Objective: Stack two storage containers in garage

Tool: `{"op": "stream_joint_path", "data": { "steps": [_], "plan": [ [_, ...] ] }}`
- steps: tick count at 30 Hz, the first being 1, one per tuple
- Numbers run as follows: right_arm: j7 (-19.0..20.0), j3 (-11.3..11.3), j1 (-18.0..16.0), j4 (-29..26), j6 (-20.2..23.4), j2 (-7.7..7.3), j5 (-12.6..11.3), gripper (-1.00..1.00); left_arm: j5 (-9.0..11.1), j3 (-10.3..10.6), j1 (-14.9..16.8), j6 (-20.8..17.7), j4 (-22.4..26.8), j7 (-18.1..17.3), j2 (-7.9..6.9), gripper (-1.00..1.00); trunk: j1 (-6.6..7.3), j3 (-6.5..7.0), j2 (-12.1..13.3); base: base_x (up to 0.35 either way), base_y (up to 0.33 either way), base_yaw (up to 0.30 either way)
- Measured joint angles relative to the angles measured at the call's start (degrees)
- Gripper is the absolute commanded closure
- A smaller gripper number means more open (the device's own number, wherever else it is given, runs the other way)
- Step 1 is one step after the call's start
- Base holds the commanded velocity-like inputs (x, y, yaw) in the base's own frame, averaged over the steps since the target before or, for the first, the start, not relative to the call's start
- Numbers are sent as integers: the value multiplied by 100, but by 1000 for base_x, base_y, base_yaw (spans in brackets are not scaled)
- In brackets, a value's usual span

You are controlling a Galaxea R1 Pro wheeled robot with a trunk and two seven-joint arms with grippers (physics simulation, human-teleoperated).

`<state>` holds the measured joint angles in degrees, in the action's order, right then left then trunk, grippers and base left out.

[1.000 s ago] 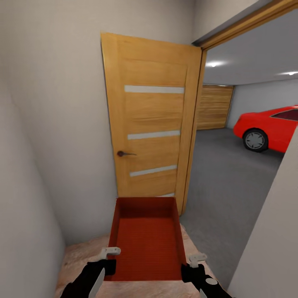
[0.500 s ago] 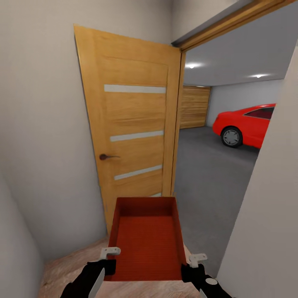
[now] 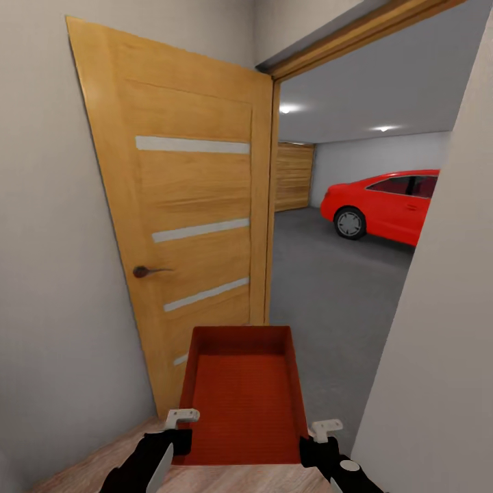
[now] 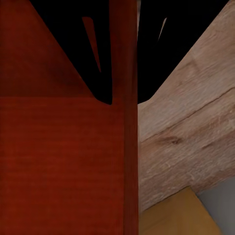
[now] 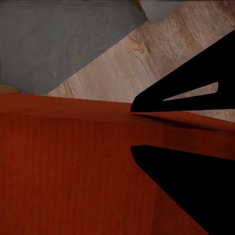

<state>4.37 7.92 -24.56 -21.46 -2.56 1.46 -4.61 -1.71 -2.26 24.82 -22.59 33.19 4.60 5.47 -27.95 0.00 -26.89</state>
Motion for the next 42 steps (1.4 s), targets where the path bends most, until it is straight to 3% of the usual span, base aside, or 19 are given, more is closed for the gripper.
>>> {"op": "stream_joint_path", "data": {
  "steps": [8,33,42],
  "plan": [
    [-1,-5,0,0,0,2,5,100,-2,-2,0,1,0,-1,0,100,-1,0,0,21,21,-279],
    [1,-8,0,0,0,2,8,100,-2,-1,0,0,1,1,0,100,1,0,-1,196,213,-279],
    [-1,-3,0,0,0,2,3,100,1,2,0,1,0,-1,-2,100,-1,0,0,53,43,-279]
  ]
}}
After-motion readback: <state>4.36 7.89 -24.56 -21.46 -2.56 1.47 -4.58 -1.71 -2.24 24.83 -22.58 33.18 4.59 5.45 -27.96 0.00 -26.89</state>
